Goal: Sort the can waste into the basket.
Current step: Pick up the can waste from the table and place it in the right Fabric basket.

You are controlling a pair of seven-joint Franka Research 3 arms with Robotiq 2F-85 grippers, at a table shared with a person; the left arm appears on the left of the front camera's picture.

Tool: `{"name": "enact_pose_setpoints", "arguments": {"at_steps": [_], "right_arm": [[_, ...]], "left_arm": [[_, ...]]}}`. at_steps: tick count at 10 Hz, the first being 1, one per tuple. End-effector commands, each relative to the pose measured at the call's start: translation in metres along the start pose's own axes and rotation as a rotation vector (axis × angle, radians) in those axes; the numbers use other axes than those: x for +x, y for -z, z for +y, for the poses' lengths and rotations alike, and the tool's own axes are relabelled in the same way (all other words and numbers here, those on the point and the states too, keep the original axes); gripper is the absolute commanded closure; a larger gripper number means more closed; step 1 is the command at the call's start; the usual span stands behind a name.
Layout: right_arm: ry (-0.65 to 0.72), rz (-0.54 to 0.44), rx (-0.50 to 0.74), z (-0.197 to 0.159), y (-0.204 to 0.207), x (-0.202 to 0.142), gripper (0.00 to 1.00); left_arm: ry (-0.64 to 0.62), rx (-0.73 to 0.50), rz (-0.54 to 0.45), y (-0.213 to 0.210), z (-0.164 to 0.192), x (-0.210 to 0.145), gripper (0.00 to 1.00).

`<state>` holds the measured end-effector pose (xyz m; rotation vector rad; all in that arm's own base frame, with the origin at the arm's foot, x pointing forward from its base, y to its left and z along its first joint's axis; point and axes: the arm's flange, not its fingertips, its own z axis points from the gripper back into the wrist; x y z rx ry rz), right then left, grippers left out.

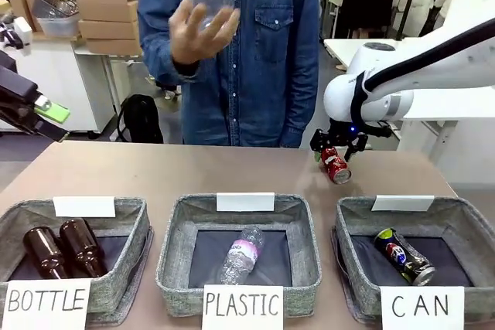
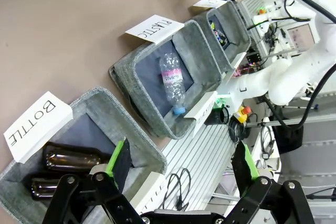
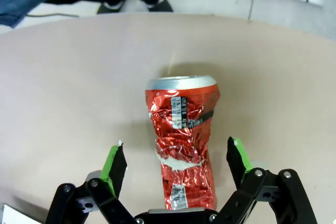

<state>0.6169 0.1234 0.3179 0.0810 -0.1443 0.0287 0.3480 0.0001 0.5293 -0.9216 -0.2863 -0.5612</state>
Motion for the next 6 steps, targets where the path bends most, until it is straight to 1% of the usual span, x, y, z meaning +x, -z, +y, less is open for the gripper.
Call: {"name": "enact_pose_setpoints", "arguments": {"at_steps": [1, 2, 3, 4, 5, 6], "right_arm": [[0.033, 0.007, -0.049, 0.0064, -0.0026, 0.0092, 0.00], [0.043, 0.004, -0.064, 0.0065, -0.0032, 0.0088, 0.00], [0.045, 0.001, -0.068, 0.0068, -0.0033, 0.0087, 0.10], [0.037, 0.019, -0.070, 0.0070, -0.0022, 0.0090, 0.58], [0.036, 0.018, -0.076, 0.0073, -0.0016, 0.0088, 0.68], [0.039, 0.016, -0.077, 0.0072, -0.0014, 0.0089, 1.00]], "left_arm": [[0.003, 0.003, 0.010, -0.0021, -0.0013, -0.0023, 0.00], [0.003, 0.003, 0.010, -0.0021, -0.0013, -0.0023, 0.00], [0.003, 0.003, 0.010, -0.0021, -0.0013, -0.0023, 0.00], [0.003, 0.003, 0.010, -0.0021, -0.0013, -0.0023, 0.00], [0.003, 0.003, 0.010, -0.0021, -0.0013, -0.0023, 0.00], [0.003, 0.003, 0.010, -0.0021, -0.0013, -0.0023, 0.00]]}}
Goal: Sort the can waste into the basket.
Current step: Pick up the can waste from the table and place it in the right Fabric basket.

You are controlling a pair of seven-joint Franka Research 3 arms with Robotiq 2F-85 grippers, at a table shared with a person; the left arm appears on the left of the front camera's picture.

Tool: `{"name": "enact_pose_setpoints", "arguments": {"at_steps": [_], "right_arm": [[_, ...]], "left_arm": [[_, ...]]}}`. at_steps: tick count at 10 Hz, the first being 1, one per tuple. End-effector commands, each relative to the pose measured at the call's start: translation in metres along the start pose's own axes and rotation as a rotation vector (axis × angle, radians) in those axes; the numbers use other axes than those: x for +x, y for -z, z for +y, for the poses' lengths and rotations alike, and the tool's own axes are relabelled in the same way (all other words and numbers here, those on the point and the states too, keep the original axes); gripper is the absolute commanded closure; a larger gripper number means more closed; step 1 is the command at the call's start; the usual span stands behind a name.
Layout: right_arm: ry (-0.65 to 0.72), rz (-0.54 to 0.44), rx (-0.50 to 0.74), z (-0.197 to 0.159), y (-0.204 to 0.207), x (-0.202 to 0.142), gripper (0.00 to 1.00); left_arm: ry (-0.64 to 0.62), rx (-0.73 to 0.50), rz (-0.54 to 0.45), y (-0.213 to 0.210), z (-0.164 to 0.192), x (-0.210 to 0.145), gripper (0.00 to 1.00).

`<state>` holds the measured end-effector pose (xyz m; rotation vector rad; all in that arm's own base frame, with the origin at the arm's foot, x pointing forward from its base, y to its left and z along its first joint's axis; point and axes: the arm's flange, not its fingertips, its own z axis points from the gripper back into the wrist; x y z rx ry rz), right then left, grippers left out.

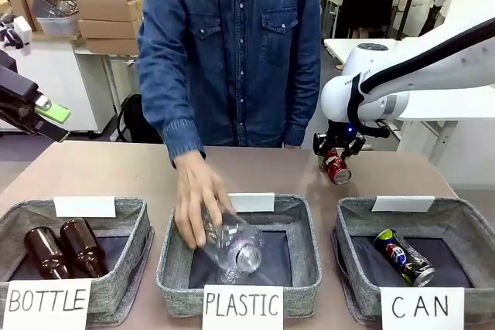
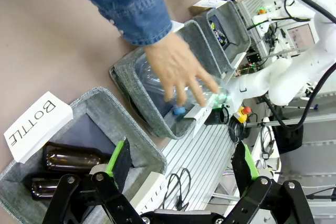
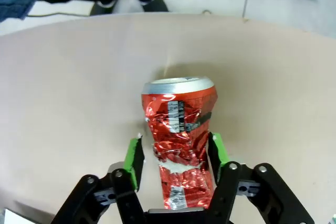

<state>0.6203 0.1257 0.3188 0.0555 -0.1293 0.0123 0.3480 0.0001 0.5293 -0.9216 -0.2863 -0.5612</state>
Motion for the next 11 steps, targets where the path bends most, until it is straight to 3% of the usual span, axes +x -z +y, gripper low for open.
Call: {"name": "enact_pose_setpoints", "arguments": {"at_steps": [1, 3, 4, 7, 8, 11], "right_arm": [[0.028, 0.000, -0.054, 0.004, -0.001, 0.005, 1.00], [0.029, 0.003, -0.059, 0.003, -0.001, 0.005, 0.95], [0.029, 0.003, -0.057, 0.003, -0.001, 0.005, 1.00], [0.021, -0.008, -0.030, 0.000, -0.015, -0.001, 1.00], [0.011, -0.007, -0.001, -0.002, -0.042, -0.012, 1.00], [-0.010, 0.025, 0.009, -0.023, -0.148, -0.088, 1.00]], "left_arm": [[0.003, 0.003, 0.010, -0.002, -0.001, -0.002, 0.00], [0.003, 0.003, 0.010, -0.002, -0.001, -0.002, 0.00], [0.003, 0.003, 0.010, -0.002, -0.001, -0.002, 0.00], [0.003, 0.003, 0.010, -0.002, -0.001, -0.002, 0.00], [0.003, 0.003, 0.010, -0.002, -0.001, -0.002, 0.00], [0.003, 0.003, 0.010, -0.002, -0.001, -0.002, 0.00]]}}
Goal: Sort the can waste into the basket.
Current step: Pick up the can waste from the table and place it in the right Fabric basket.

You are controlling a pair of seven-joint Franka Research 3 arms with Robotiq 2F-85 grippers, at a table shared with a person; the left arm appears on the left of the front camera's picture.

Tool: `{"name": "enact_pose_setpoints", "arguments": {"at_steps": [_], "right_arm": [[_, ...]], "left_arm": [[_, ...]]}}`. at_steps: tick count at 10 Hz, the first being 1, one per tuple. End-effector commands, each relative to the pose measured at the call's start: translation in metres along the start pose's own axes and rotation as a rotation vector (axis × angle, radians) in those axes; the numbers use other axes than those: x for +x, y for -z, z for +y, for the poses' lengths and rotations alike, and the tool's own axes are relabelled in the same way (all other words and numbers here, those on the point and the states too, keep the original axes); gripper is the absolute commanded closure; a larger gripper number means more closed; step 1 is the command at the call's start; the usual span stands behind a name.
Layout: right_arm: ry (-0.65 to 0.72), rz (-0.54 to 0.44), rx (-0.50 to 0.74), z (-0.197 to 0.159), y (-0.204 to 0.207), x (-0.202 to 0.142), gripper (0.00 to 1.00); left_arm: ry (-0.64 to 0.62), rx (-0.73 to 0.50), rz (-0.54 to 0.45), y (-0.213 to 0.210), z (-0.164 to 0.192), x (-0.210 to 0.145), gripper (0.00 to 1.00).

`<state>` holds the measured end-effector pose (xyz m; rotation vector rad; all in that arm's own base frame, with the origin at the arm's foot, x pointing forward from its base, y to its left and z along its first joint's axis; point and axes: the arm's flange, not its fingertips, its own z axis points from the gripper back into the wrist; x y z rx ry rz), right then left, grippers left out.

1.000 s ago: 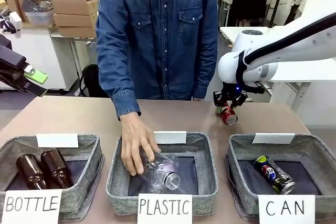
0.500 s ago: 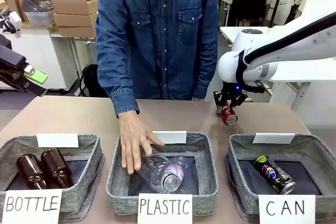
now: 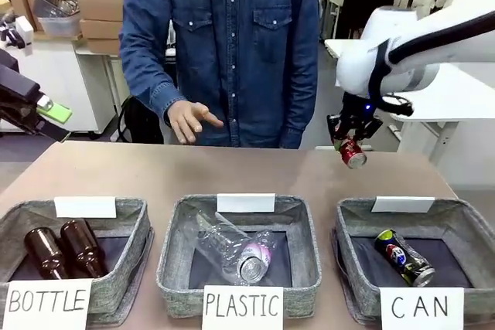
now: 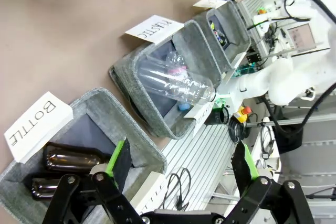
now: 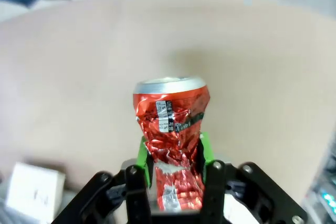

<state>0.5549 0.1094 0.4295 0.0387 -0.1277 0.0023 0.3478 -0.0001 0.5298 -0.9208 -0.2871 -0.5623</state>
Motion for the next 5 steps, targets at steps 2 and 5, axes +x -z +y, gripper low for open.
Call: {"name": "enact_pose_setpoints", "arguments": {"at_steps": [2, 5], "right_arm": [[-0.073, 0.094, 0.027, -0.040, -0.064, -0.099, 1.00], [-0.265, 0.065, 0.129, -0.066, -0.083, -0.193, 1.00]], "left_arm": [[0.002, 0.002, 0.010, -0.002, -0.001, -0.003, 0.00], [0.002, 0.002, 0.010, -0.002, -0.001, -0.003, 0.00]]}}
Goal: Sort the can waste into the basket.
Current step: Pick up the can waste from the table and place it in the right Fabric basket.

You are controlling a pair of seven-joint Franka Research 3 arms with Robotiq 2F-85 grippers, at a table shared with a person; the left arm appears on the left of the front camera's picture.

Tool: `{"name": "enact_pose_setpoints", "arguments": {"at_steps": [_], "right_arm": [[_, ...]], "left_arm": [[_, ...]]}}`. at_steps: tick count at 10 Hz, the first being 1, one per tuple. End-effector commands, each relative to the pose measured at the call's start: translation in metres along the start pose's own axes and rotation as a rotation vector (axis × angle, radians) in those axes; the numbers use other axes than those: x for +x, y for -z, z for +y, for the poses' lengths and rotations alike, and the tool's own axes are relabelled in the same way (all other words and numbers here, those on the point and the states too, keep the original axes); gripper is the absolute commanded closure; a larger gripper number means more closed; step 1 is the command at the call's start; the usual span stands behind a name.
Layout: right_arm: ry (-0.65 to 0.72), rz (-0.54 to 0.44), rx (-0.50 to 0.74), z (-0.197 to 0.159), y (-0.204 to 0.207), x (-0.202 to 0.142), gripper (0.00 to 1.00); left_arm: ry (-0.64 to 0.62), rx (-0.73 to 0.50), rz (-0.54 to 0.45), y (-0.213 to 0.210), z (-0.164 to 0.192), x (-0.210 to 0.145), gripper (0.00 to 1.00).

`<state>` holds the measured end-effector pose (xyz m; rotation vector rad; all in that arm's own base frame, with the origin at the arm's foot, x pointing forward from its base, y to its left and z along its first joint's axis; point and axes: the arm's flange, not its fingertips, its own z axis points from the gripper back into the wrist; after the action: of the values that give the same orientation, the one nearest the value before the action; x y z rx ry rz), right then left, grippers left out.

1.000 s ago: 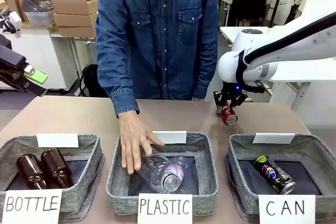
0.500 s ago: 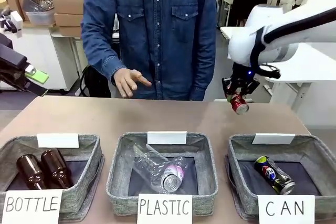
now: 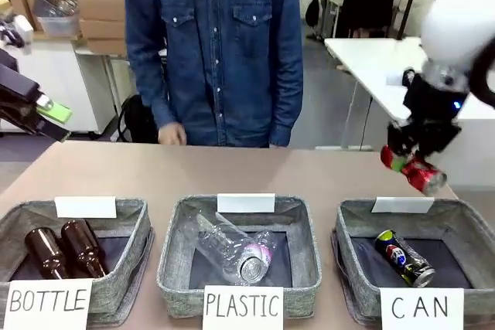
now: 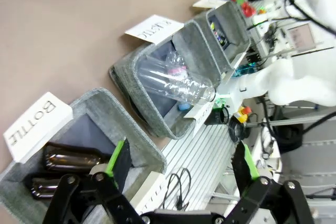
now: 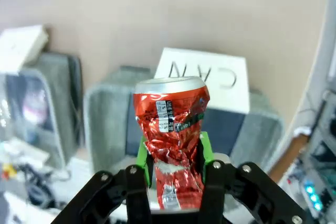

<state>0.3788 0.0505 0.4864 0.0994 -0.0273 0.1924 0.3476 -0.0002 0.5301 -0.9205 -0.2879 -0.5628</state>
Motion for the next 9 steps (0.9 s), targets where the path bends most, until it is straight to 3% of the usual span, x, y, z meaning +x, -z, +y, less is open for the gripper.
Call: {"name": "enact_pose_setpoints", "arguments": {"at_steps": [1, 3, 9], "right_arm": [[-0.167, -0.061, 0.046, -0.005, 0.003, -0.057, 1.00], [-0.229, -0.054, 0.038, -0.010, 0.013, -0.091, 1.00], [-0.222, -0.033, 0.060, -0.016, 0.020, -0.092, 1.00]], "left_arm": [[0.001, 0.002, 0.011, -0.002, 0.000, -0.002, 0.00], [0.001, 0.002, 0.011, -0.002, 0.000, -0.002, 0.00], [0.001, 0.002, 0.011, -0.002, 0.000, -0.002, 0.00]]}}
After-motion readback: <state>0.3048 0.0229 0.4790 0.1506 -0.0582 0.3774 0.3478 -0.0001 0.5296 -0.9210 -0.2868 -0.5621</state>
